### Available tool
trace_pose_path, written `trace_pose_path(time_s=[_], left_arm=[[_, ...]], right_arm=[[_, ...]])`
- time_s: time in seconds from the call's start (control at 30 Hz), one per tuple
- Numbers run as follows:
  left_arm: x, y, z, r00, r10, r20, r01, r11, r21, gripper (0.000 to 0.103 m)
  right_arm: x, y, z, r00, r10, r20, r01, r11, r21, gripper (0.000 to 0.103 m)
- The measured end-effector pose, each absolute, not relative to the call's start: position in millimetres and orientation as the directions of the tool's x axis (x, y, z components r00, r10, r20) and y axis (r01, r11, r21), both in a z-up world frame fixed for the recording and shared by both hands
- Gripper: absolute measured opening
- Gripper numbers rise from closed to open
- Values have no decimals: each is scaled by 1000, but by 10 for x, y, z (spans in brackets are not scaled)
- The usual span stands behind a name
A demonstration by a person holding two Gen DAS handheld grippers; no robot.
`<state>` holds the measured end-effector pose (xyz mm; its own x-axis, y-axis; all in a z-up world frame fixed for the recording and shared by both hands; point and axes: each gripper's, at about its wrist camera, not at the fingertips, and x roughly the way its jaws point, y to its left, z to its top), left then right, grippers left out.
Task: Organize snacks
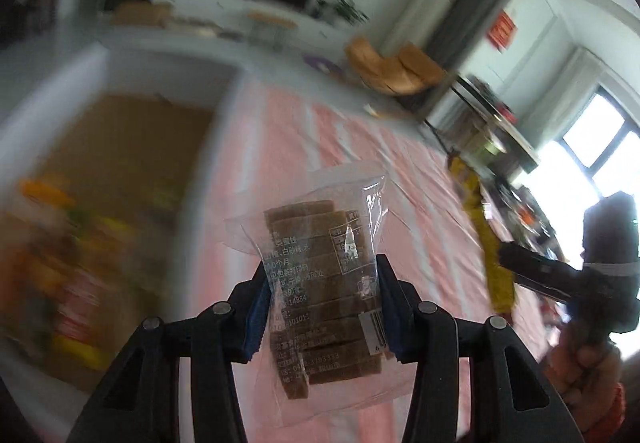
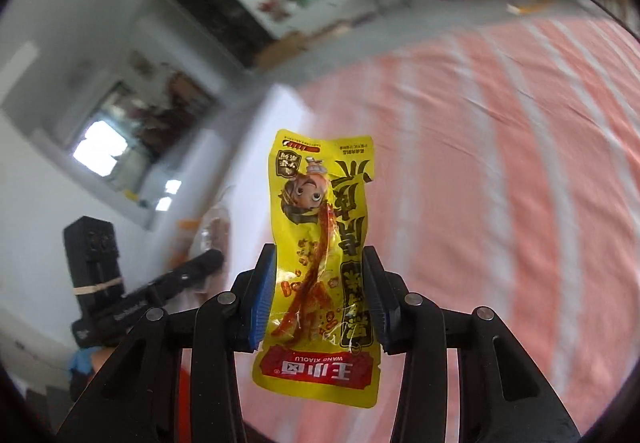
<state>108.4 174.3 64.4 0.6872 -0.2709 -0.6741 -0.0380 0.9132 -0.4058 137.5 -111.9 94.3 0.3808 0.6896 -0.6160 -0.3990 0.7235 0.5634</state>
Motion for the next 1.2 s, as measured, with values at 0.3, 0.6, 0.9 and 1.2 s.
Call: trace_pose_path(time_s=[0.3,0.6,0.9,1.2], left_arm=[[750,3146,567,574,187,-797,-397,915,-71,83],[295,3153,473,600,290,-745,-415,909,20,98],[145,2811,988,717,370,-590,-443,896,24,103],[15,2772,1002,665,497,-558,-505,849,155,103]], right_arm=[[1070,992,1372,196,812,-549,-637,531,559,59],[866,1421,1107,195,740,-643,-652,588,478,73],[892,1148,1212,343,631,-696,-641,699,318,77],[657,1246,1395,513,573,-640,-668,734,121,82]])
